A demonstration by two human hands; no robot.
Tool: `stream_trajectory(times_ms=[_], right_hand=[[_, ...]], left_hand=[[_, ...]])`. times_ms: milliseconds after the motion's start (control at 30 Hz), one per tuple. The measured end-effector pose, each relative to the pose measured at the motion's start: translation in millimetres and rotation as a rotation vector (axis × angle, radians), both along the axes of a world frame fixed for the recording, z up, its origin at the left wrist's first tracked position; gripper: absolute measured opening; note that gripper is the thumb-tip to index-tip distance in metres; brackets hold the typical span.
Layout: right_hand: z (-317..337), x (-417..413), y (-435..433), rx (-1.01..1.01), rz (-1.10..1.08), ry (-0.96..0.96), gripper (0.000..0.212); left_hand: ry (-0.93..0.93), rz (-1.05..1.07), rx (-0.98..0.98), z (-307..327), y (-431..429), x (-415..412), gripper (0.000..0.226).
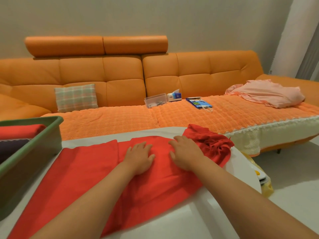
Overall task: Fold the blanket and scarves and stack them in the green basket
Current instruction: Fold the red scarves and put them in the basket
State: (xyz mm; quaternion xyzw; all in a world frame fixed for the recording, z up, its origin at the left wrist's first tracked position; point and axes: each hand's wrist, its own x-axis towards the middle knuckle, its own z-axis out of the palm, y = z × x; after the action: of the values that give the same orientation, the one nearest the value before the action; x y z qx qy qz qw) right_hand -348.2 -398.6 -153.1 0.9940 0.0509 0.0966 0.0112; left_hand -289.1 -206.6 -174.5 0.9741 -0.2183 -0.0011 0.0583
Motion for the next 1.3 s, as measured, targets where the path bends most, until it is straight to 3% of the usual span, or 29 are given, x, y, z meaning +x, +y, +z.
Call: stream_trajectory(times_ms=[133,200,467,700,767,900,1033,1200,1300], right_hand=[[-14.2,15.2,0.5,0.103,-0.073,0.336,0.073],[-22.2,19.5,-5.3,0.101,-0.132,0.379,0.075],[-23.2,13.1,4.5,0.011,-0.09,0.191,0.068],[-14.2,-27.2,58.1,0.13,0.096,0.123,0.059],[-19.0,-42.6,69.2,0.137,0.124,0.157,0.06],[-32.0,-68.4,81.5,0.113,0.048,0.265,0.067],[-30.4,-86.1,83.9,0.064,-0.019,0.326,0.072],[-26.3,-99.9,106.7,0.091,-0.008,0.378,0.074],[-17.0,-95.6,113.3,0.225,0.007,0.367,0.068]], left_hand=[[0.158,0.106,0.06,0.3,0.9,26.9,0.07],[0.18,0.088,0.06,-3.8,2.8,39.5,0.071],[0.01,-0.013,-0.158,-7.9,12.4,42.5,0.054],[-0.241,-0.001,-0.071,4.7,42.4,-32.4,0.032],[-0.229,0.017,-0.009,0.0,57.3,-55.7,0.047],[-0.19,-0.007,-0.064,-11.2,87.2,-90.9,0.082],[0.072,-0.047,0.006,-16.5,114.9,-110.7,0.116],[0.16,-0.071,0.09,-2.1,142.9,-114.1,0.115],[0.141,-0.023,0.096,13.2,147.9,-111.3,0.106]])
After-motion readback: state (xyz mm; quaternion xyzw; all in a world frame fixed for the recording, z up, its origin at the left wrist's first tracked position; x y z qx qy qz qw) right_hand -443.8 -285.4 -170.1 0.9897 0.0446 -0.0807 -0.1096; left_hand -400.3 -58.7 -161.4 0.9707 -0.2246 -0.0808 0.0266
